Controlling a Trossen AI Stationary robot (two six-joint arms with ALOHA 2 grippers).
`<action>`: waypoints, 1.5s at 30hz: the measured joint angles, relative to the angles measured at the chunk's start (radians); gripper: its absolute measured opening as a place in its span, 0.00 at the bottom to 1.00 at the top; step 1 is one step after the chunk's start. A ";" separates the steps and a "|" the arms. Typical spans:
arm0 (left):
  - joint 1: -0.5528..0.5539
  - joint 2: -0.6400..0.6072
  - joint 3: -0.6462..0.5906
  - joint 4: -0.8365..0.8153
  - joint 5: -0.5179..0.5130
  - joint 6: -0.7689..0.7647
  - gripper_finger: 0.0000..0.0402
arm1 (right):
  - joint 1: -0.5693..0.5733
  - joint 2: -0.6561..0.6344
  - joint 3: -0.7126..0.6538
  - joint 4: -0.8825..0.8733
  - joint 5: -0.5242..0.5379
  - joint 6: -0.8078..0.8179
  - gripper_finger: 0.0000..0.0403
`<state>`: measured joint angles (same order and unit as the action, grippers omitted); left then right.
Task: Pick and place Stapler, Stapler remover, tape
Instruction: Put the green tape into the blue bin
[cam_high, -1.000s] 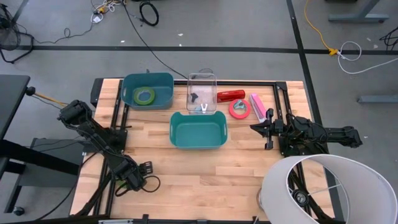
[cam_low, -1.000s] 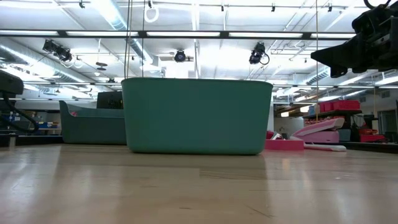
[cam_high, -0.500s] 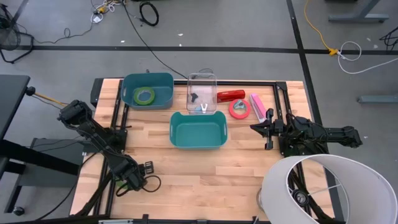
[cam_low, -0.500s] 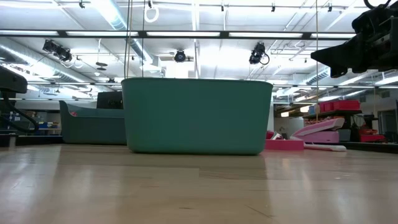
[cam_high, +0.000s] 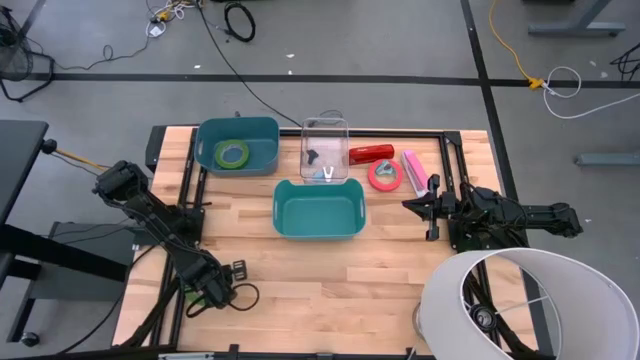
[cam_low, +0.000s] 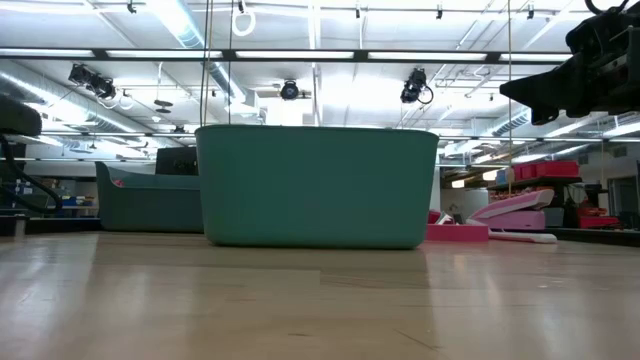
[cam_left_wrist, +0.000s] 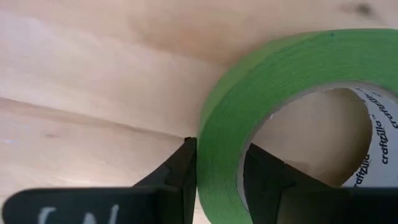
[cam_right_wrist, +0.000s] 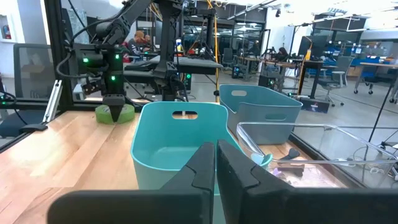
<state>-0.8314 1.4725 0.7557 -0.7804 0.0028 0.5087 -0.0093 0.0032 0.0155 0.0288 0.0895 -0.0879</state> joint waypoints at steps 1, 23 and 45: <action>0.004 0.000 0.016 -0.007 -0.004 0.000 0.26 | 0.000 0.000 0.000 0.000 0.000 0.000 0.04; 0.280 0.000 0.292 -0.131 -0.189 0.212 0.27 | 0.000 0.000 0.000 0.000 0.000 0.000 0.04; 0.607 -0.014 0.606 -0.219 -0.190 0.210 0.26 | 0.000 0.000 0.000 0.000 0.000 0.000 0.04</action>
<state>-0.2241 1.4582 1.3619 -0.9998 -0.1871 0.7185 -0.0093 0.0029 0.0158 0.0288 0.0895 -0.0879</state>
